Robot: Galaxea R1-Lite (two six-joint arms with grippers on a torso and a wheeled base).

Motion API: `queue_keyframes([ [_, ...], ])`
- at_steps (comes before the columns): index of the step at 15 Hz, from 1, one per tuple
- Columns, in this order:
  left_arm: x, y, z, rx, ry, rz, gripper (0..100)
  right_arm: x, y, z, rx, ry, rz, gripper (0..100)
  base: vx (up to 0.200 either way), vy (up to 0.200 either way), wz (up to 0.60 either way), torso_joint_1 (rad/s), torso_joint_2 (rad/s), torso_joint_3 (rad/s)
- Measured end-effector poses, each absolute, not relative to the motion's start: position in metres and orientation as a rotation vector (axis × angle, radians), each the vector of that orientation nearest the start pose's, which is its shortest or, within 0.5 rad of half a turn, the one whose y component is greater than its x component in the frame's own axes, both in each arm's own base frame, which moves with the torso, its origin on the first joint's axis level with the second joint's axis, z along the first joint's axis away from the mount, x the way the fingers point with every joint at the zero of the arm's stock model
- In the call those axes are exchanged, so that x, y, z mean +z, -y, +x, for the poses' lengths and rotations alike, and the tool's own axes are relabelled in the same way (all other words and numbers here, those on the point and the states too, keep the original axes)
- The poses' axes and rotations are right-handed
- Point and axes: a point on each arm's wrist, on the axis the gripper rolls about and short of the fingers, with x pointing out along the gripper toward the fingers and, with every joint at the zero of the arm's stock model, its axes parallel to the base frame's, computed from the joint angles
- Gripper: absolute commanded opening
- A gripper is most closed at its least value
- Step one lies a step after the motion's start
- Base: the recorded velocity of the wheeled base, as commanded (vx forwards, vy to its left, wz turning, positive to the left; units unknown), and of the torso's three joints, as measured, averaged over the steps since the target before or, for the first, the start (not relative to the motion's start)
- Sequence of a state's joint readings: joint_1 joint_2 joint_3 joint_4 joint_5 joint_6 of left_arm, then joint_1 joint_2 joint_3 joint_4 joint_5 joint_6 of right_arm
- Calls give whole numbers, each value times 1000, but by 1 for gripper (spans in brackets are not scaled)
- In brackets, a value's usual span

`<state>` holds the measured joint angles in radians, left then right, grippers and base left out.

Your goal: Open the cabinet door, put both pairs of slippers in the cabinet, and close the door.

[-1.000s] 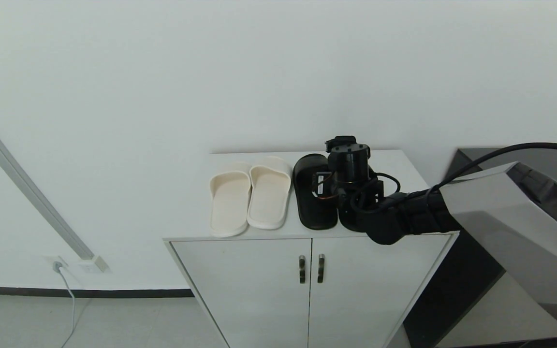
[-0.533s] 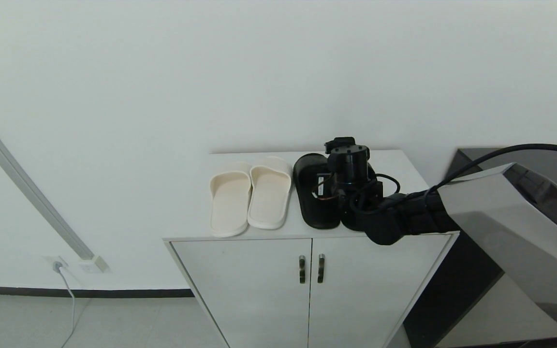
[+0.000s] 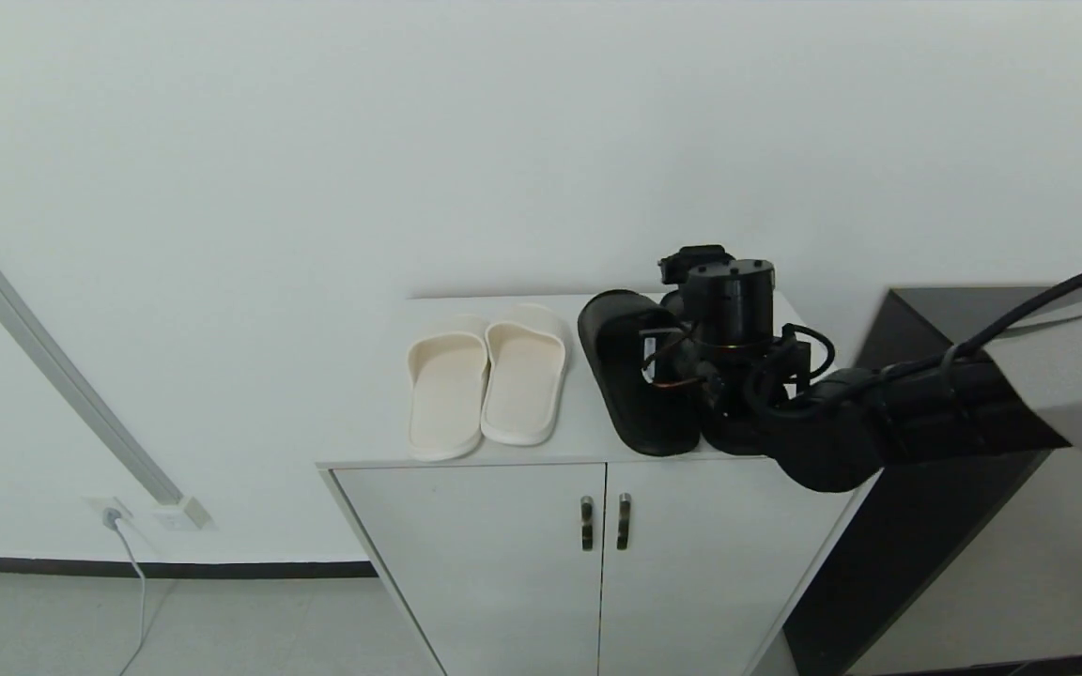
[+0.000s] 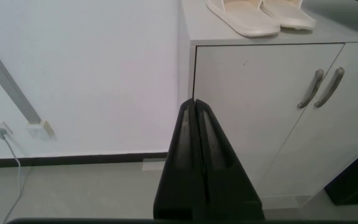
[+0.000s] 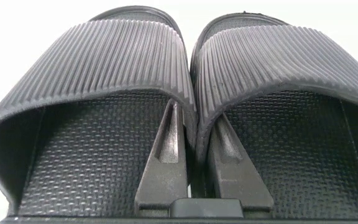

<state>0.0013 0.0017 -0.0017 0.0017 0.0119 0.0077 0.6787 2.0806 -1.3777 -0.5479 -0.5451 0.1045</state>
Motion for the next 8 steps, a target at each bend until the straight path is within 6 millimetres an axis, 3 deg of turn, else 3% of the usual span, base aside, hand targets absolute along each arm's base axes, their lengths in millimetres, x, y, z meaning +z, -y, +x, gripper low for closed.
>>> queue_keyframes([
  [8, 76, 0, -23, 13, -2, 8, 0, 191, -200, 234, 484, -201, -19, 0, 0, 0, 0, 0, 0, 0],
])
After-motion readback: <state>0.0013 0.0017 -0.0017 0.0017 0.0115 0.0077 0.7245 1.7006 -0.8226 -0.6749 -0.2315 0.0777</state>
